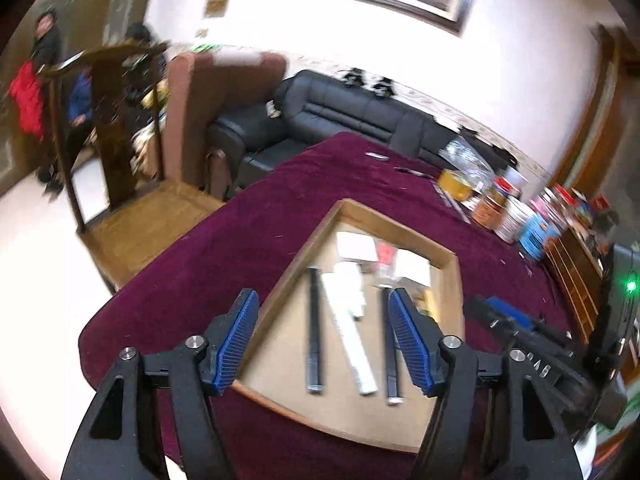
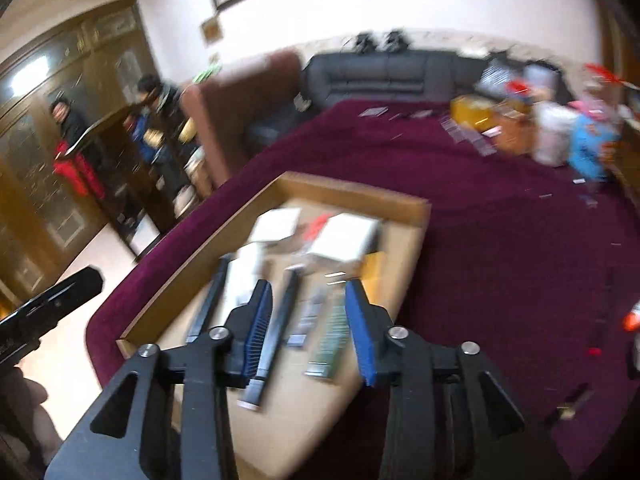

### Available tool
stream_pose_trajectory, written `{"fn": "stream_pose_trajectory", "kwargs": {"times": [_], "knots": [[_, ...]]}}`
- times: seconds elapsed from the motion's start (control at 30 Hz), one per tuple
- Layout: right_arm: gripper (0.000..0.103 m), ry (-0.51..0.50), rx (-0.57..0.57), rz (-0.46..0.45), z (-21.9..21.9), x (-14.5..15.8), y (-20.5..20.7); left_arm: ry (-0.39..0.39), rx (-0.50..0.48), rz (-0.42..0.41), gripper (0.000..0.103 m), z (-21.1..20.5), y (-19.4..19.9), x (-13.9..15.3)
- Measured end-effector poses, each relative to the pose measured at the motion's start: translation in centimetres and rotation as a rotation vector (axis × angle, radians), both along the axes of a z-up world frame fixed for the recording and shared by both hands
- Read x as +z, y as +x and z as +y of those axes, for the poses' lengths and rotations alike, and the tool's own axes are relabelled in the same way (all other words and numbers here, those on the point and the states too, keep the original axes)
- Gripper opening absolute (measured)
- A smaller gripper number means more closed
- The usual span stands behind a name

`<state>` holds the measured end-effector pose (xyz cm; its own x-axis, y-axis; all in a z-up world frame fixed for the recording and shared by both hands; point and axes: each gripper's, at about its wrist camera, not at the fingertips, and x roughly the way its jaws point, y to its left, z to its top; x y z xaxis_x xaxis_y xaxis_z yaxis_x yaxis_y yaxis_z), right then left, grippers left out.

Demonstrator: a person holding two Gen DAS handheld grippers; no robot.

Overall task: Organize rigid objects
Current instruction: 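Withdraw both grippers from the tray, then move the right gripper to the red-tipped marker while the left approaches the lipstick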

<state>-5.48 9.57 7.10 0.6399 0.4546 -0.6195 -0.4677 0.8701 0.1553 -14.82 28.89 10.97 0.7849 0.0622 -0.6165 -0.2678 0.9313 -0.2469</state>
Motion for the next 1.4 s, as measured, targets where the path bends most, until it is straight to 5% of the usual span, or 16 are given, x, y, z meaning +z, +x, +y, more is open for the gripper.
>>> {"fn": "stream_pose_trajectory", "kwargs": {"times": [0.13, 0.4, 0.67, 0.9, 1.4], "knots": [[0.058, 0.014, -0.129, -0.071, -7.1, 1.2, -0.3, 0.082, -0.110, 0.006, 0.067, -5.3, 0.7, 0.7], [0.058, 0.057, -0.372, -0.042, -20.0, 0.0, -0.8, 0.270, -0.297, 0.118, 0.067, -17.5, 3.0, -1.0], [0.058, 0.087, -0.531, 0.002, -29.8, -1.9, -2.4, 0.465, -0.377, 0.170, 0.067, -25.6, 3.5, -2.3], [0.058, 0.132, -0.561, 0.034, -31.4, -2.7, -1.9, 0.532, -0.377, 0.192, 0.067, -27.3, 3.3, -3.1], [0.058, 0.111, -0.529, 0.078, -29.7, -4.0, -0.6, 0.475, -0.381, 0.261, 0.067, -25.6, 4.8, -5.0]]}}
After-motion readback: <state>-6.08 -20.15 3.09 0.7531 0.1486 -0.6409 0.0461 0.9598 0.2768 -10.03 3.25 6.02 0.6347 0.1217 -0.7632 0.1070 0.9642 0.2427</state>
